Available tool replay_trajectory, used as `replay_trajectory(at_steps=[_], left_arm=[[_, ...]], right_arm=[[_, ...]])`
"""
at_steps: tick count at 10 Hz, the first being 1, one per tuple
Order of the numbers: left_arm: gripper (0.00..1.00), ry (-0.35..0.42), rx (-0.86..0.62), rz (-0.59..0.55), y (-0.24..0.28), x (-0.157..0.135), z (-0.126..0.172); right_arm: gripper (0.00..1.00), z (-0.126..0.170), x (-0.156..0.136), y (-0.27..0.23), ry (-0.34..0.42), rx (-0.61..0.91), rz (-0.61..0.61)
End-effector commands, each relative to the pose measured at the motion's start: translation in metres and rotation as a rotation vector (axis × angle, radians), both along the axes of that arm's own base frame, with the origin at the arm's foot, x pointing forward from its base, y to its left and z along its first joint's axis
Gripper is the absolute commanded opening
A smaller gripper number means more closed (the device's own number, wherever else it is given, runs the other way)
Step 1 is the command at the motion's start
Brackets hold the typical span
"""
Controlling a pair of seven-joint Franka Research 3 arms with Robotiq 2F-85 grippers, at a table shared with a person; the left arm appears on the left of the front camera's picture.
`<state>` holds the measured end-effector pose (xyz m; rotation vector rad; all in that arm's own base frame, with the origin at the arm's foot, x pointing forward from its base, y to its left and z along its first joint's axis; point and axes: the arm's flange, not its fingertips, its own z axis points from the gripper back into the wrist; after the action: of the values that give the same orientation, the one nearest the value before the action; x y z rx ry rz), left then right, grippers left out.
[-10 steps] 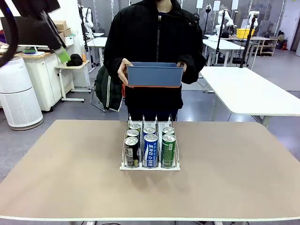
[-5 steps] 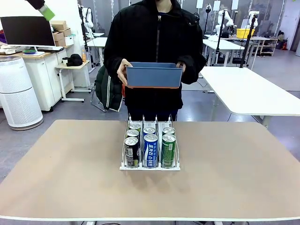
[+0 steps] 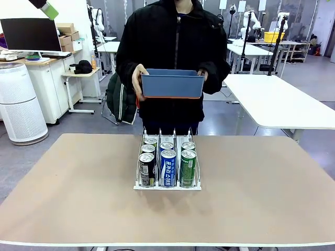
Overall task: Fill the beverage cans into the dispenser.
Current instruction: Pick up the Ionic drink handed by the human.
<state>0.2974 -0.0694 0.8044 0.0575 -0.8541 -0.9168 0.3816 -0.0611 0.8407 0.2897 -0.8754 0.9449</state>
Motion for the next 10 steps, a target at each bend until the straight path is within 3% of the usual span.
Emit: replay_trajectory(at_steps=[1,10], left_arm=[[1.00,-0.010,-0.003,0.005,0.0015,-0.0015,0.0052],[1.00,-0.010,-0.003,0.005,0.0015,-0.0015,0.0052]], right_arm=[[1.00,0.0000,-0.0008,0.0007,-0.001,0.000,0.002],[1.00,0.0000,-0.0008,0.0007,-0.001,0.000,0.002]])
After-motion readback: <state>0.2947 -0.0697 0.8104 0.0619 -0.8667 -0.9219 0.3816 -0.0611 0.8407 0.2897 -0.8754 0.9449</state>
